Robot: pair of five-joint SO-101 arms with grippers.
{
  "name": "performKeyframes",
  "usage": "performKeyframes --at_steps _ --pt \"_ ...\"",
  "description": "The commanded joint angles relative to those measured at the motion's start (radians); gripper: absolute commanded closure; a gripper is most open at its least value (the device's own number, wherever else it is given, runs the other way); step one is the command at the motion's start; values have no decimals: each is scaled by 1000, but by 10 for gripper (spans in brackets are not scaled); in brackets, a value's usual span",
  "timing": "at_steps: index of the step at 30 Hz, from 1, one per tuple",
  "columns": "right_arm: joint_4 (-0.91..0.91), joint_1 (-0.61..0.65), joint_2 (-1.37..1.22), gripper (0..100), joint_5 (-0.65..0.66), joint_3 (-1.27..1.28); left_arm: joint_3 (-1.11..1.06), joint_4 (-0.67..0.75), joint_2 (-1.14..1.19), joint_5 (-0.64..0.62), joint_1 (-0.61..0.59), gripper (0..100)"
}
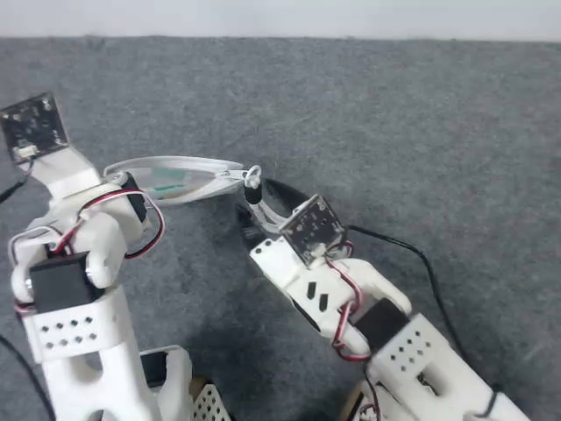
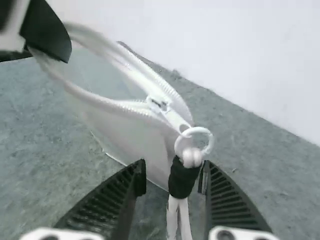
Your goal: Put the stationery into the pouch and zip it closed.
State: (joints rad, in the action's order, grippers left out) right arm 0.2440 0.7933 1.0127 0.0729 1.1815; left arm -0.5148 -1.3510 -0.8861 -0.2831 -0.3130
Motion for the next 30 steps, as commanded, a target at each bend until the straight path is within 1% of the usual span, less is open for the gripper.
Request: performKeyframes --at_steps 1,4,10,16,23,30 --pt "-107 -25 -87 825 -8 -12 10 31 5 9 -5 991" --pt "-165 -39 -137 825 -8 -12 10 31 5 9 -5 991" --pt "-226 -64 -185 825 -8 -12 10 31 5 9 -5 991" --pt "-234 -64 -188 828 -8 -12 10 31 3 9 -5 991" --pt "-234 -62 -188 952 -9 -12 10 29 3 9 -5 991" --pt "-220 -62 -188 961 -6 -11 10 28 2 11 -5 991"
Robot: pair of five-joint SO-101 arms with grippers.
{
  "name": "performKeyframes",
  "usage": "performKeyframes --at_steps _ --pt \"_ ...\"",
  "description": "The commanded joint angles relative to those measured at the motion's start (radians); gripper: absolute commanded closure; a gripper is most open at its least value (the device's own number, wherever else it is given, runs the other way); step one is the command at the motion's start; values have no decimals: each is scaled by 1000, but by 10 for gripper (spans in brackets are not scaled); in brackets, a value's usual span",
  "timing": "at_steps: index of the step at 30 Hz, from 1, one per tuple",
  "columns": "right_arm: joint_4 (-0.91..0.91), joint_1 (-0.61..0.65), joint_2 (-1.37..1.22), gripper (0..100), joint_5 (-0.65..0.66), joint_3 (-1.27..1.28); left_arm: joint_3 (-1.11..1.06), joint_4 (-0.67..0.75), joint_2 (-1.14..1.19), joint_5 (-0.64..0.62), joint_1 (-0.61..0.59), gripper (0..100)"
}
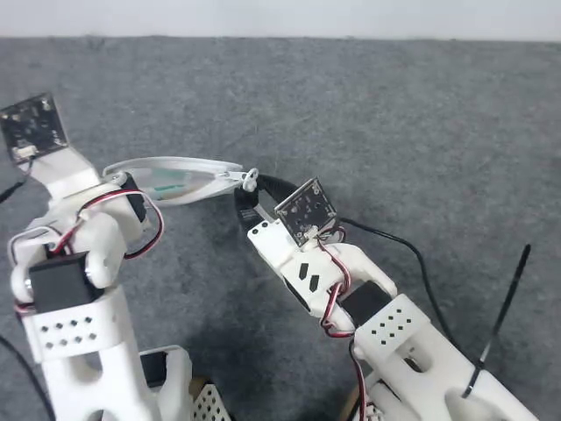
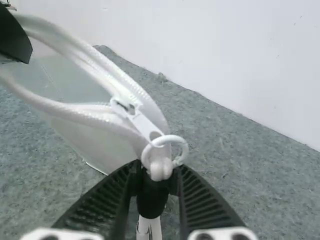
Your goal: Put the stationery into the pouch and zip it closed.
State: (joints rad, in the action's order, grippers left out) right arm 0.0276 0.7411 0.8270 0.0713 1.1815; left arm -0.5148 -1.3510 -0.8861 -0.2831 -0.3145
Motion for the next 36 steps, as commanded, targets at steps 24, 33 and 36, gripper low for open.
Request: performKeyframes --at_steps 24,33,36 --pt "588 179 357 994 176 -12 18 86 2 123 0 975" --pt "832 360 575 994 204 -11 18 206 2 166 15 741" --pt "883 398 638 993 199 -11 18 221 2 272 94 732"
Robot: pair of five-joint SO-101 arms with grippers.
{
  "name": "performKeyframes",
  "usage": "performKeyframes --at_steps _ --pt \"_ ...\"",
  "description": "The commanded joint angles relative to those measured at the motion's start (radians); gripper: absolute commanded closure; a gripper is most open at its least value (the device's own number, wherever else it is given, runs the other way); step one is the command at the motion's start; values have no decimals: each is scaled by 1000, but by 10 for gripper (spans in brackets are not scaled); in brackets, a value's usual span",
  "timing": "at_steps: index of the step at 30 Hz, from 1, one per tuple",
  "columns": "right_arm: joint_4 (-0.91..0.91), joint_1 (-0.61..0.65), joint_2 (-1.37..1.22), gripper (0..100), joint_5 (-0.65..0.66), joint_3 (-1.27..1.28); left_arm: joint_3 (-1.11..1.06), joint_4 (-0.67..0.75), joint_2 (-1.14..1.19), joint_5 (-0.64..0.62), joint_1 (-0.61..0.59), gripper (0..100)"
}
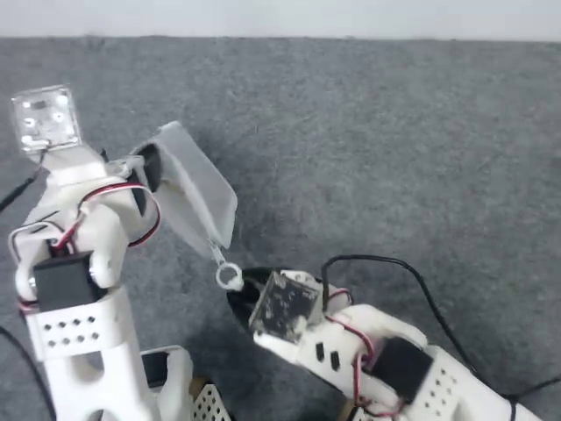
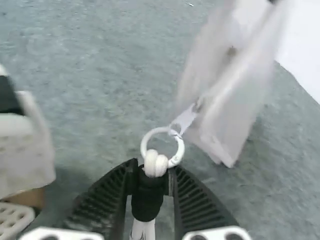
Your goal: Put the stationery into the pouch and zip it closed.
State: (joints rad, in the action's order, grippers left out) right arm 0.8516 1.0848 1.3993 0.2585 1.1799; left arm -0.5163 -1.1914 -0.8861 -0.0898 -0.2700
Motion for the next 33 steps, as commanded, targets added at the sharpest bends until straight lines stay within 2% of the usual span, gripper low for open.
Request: performKeyframes --at_steps 1,10,14,18,23,33 --pt "73 62 82 993 11 -9 19 61 2 110 86 731" --pt "162 67 226 993 9 -9 19 55 2 239 376 731" --pt "197 61 302 993 9 -9 33 44 0 247 502 731" --pt "236 47 367 993 11 -9 104 -34 0 247 608 731" --pt "245 -39 415 993 11 -9 232 -164 0 244 661 732" --pt "236 -122 417 993 9 -17 346 -338 0 249 658 732"
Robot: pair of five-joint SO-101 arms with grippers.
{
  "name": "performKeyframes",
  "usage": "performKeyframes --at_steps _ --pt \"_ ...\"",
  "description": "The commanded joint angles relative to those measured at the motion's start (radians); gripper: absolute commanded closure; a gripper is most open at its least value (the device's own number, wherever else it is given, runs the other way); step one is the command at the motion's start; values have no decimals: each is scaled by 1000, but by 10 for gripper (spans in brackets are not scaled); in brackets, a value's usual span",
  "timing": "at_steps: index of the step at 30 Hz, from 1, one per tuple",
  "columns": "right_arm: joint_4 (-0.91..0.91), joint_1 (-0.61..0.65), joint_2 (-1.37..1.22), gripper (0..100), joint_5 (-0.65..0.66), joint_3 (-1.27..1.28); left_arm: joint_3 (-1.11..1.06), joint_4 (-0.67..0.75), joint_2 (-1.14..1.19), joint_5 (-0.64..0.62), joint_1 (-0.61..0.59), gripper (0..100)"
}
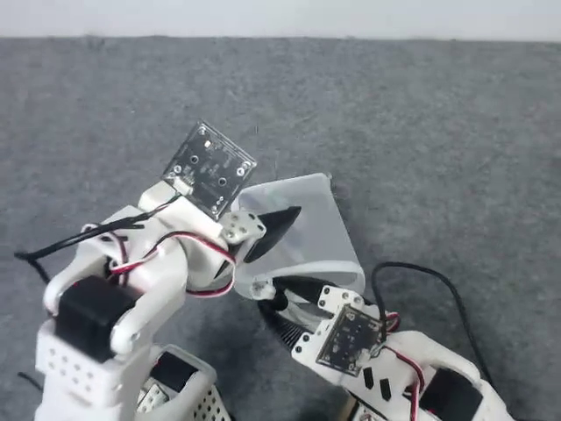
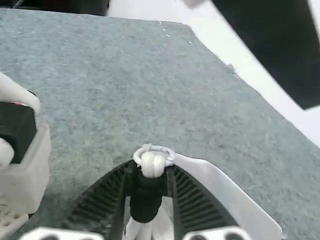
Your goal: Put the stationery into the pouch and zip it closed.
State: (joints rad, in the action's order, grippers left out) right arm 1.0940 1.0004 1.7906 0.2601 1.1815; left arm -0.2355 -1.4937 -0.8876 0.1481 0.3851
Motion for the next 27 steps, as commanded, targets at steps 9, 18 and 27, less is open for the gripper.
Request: performKeyframes --at_steps 9,18,27 --pt "28 -170 25 993 8 -121 120 -178 -5 103 3 732" --pt "-42 -323 27 993 -11 -133 74 -184 -149 157 2 731" --pt "-104 -421 27 993 -71 -140 -140 -92 -193 155 11 727"
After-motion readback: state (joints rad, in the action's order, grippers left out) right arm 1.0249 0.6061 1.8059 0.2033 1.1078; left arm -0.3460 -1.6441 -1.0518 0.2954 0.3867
